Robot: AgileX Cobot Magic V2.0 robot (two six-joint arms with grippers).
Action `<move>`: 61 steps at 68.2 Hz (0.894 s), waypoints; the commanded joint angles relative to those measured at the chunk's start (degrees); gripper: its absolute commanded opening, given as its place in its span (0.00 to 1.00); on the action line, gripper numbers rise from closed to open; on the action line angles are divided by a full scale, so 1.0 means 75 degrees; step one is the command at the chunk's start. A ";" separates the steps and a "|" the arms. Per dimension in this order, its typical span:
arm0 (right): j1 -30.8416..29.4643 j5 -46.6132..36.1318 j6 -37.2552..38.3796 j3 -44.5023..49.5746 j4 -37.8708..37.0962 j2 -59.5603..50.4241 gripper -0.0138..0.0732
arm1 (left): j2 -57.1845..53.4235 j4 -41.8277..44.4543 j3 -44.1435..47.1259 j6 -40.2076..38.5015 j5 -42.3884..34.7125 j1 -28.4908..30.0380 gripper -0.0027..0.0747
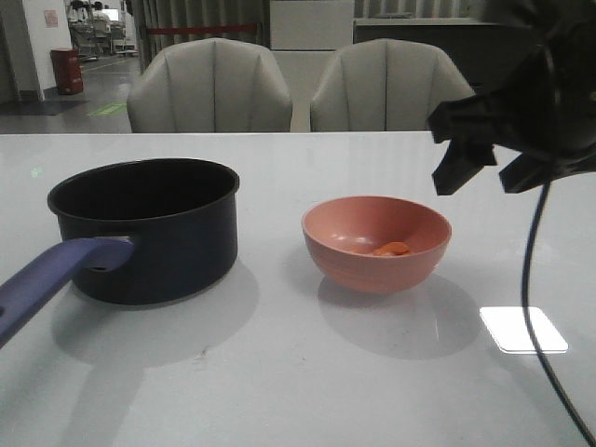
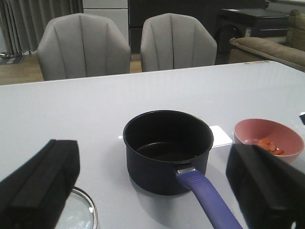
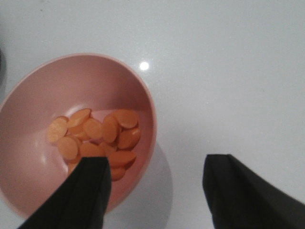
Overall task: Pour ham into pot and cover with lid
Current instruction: 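Grasp the pink bowl rim with the right gripper and lift it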
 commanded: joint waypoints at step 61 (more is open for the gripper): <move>0.0035 0.0700 -0.0060 -0.3157 0.0499 0.1360 0.31 | 0.0086 -0.0021 -0.0200 -0.0003 -0.0613 -0.0071 0.89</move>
